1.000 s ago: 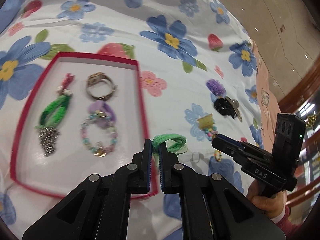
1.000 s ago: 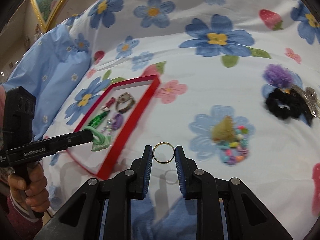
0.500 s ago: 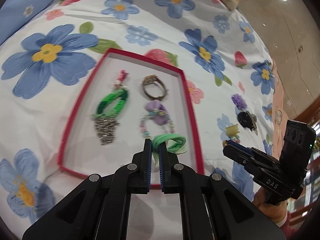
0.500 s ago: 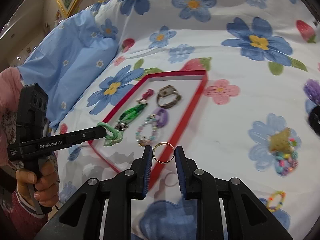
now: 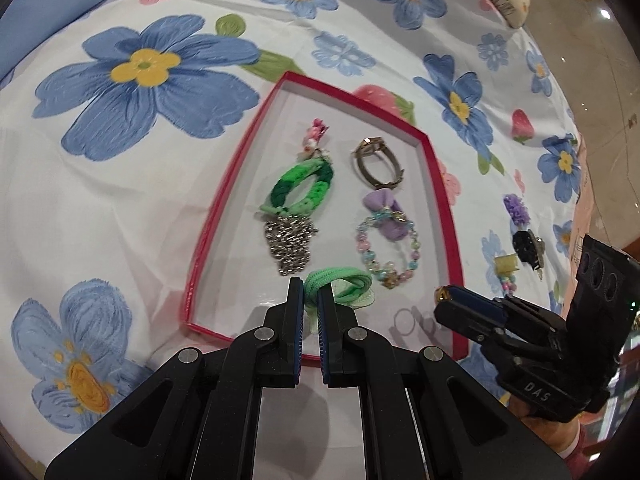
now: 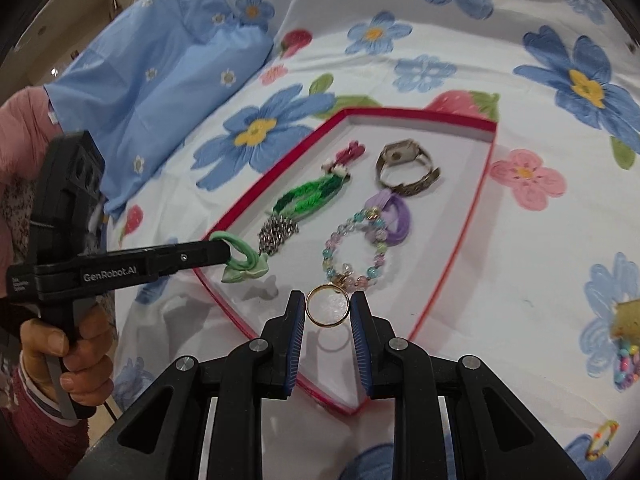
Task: Organize jewelry
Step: 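Carry the hair tie and ring into the red tray and open both tools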
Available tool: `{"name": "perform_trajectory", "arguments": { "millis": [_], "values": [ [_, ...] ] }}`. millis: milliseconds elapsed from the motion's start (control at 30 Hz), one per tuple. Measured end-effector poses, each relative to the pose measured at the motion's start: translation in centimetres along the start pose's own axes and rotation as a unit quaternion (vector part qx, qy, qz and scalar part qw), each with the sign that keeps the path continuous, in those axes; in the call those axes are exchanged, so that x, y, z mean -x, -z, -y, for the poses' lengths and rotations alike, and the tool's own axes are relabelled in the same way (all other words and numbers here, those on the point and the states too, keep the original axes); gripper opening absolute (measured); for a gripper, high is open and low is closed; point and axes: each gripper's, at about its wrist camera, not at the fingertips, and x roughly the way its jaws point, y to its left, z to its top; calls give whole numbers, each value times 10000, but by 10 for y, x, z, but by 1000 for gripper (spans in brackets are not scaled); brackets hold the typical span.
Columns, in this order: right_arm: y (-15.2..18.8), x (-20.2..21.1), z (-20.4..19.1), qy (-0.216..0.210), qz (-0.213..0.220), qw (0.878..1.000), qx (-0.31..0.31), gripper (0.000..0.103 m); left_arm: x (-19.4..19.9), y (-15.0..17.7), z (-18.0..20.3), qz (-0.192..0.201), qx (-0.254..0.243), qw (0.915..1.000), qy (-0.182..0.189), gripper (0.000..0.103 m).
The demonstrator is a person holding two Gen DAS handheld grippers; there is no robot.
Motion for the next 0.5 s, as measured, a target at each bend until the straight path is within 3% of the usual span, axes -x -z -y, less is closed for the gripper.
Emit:
{"name": "perform_trajectory", "arguments": {
  "millis": [500],
  "values": [
    [-8,-41,-10,287,-753,9955,493,24,-26,-7,-16,-302,183,9991,-241,6]
  ]
}}
